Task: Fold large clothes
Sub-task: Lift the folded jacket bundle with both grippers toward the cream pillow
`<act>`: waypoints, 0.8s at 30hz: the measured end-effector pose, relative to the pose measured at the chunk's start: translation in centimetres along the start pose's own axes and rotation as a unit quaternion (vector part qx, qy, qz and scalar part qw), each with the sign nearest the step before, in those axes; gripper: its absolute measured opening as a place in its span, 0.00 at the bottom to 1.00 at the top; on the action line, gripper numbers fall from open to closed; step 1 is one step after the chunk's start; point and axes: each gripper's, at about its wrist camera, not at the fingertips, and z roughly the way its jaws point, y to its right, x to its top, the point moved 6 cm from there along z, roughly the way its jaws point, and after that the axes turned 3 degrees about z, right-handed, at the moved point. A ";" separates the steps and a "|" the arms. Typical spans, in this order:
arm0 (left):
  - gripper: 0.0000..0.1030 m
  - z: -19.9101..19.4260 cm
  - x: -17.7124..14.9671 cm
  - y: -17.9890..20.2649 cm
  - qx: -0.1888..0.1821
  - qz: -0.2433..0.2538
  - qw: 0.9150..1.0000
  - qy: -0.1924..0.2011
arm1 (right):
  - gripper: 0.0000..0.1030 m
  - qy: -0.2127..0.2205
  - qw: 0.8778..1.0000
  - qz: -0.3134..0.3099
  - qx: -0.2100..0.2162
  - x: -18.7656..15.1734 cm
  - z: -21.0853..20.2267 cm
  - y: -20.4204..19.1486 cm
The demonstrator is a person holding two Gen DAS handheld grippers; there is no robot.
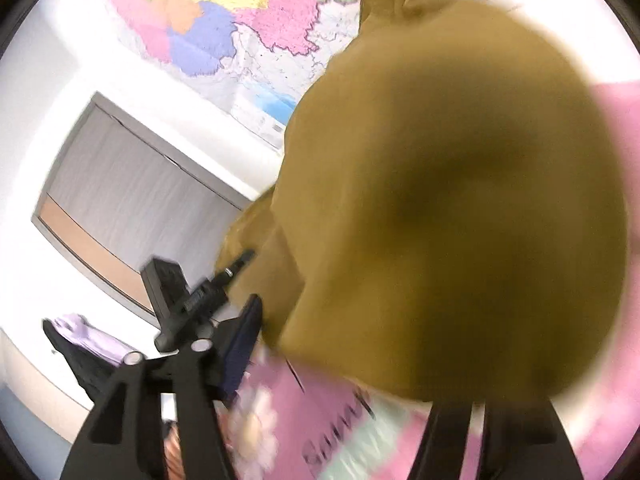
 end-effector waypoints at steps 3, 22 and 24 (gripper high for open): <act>0.64 -1.2 -0.7 0.3 0.014 0.020 1.000 -0.005 | 0.60 0.000 0.999 -0.026 -0.037 2.6 -3.4 3.0; 0.79 1.6 2.2 -0.8 0.118 0.086 0.989 -0.002 | 0.35 -0.017 0.964 -0.070 -0.256 14.7 5.4 6.5; 0.79 1.9 1.7 -0.9 0.115 0.093 0.989 -0.007 | 0.34 -0.021 0.971 -0.039 -0.233 12.9 4.8 8.7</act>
